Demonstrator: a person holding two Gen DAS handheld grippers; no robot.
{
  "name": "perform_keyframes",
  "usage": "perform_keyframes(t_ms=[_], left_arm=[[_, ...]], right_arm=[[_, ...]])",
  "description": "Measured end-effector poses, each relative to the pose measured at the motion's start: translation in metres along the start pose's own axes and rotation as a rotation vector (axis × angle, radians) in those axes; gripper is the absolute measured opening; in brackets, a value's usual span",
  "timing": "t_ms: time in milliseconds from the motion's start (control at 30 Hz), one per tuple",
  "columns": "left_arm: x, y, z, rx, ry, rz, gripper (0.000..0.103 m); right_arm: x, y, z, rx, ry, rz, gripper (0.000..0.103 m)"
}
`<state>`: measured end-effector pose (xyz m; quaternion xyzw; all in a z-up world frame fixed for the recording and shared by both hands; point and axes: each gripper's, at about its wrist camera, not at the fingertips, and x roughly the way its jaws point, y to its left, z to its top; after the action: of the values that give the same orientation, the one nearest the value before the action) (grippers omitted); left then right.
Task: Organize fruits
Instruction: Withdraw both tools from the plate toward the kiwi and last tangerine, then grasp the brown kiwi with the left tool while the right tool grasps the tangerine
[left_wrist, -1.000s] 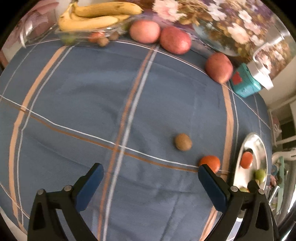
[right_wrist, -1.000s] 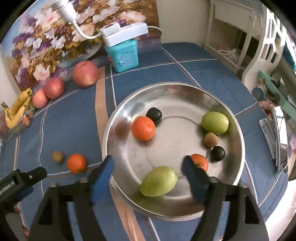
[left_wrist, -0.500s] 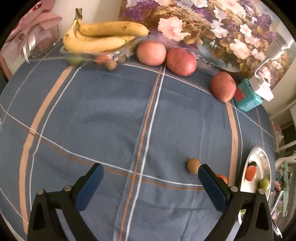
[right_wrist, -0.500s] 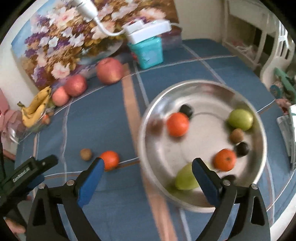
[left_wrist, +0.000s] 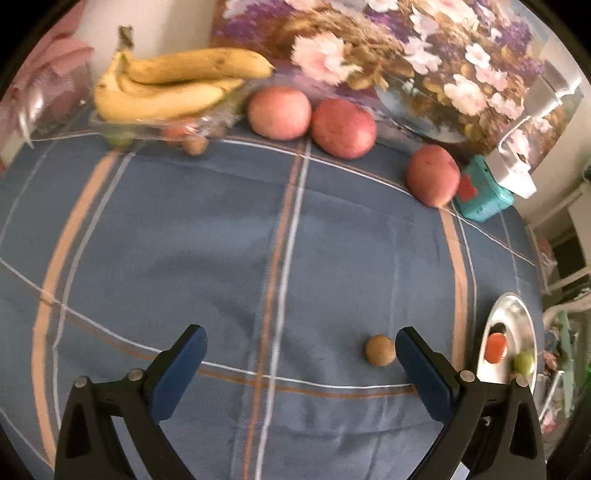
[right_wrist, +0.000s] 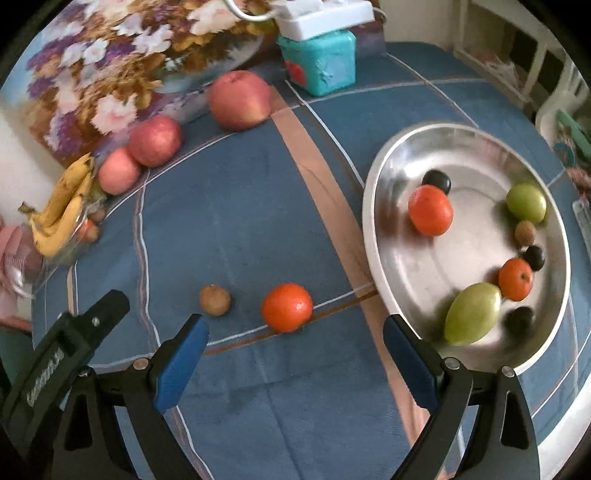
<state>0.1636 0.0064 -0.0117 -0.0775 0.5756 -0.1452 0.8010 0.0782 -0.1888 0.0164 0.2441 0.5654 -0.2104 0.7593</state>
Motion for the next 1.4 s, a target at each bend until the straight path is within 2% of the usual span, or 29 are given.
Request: perform_keyframes(t_ms=[100, 267, 433, 500, 633, 700, 733, 800, 833, 900, 967, 1167, 1400], left_arm=[[0.009, -0.006, 0.005, 0.012, 0.014, -0.028, 0.103], [0.020, -0.019, 0.011, 0.039, 0.036, -0.045, 0.102], [0.036, -0.028, 0.012, 0.047, 0.095, -0.097, 0.100], [0.041, -0.033, 0.010, 0.063, 0.115, -0.105, 0.090], [0.051, -0.045, 0.005, 0.072, 0.154, -0.156, 0.077], [0.053, -0.048, 0.004, 0.068, 0.170, -0.179, 0.064], [0.055, -0.050, 0.003, 0.067, 0.175, -0.186, 0.061], [0.059, -0.051, 0.001, 0.050, 0.190, -0.203, 0.050], [0.061, -0.051, 0.001, 0.032, 0.199, -0.215, 0.047], [0.064, -0.049, 0.000, 0.008, 0.209, -0.231, 0.034], [0.067, -0.049, -0.001, -0.006, 0.214, -0.232, 0.029], [0.063, -0.035, -0.002, -0.064, 0.212, -0.252, 0.028], [0.045, -0.004, 0.008, -0.124, 0.144, -0.191, 0.027]], right_arm=[[0.008, -0.001, 0.003, 0.013, 0.008, -0.023, 0.096], [0.016, 0.001, 0.008, 0.018, 0.002, -0.003, 0.096], [0.026, 0.001, 0.006, 0.048, 0.023, -0.005, 0.096], [0.029, 0.000, 0.003, 0.071, 0.038, -0.029, 0.096], [0.032, -0.003, -0.002, 0.100, 0.045, -0.058, 0.096], [0.031, -0.005, -0.004, 0.112, 0.047, -0.066, 0.096], [0.031, -0.006, -0.004, 0.116, 0.049, -0.068, 0.096], [0.032, -0.008, -0.005, 0.117, 0.058, -0.074, 0.096], [0.033, -0.009, -0.005, 0.121, 0.061, -0.077, 0.096], [0.035, -0.010, -0.006, 0.127, 0.068, -0.081, 0.096], [0.035, -0.011, -0.006, 0.130, 0.069, -0.079, 0.095], [0.031, -0.020, -0.008, 0.143, 0.060, -0.063, 0.095], [0.029, -0.017, -0.003, 0.137, 0.028, -0.037, 0.095]])
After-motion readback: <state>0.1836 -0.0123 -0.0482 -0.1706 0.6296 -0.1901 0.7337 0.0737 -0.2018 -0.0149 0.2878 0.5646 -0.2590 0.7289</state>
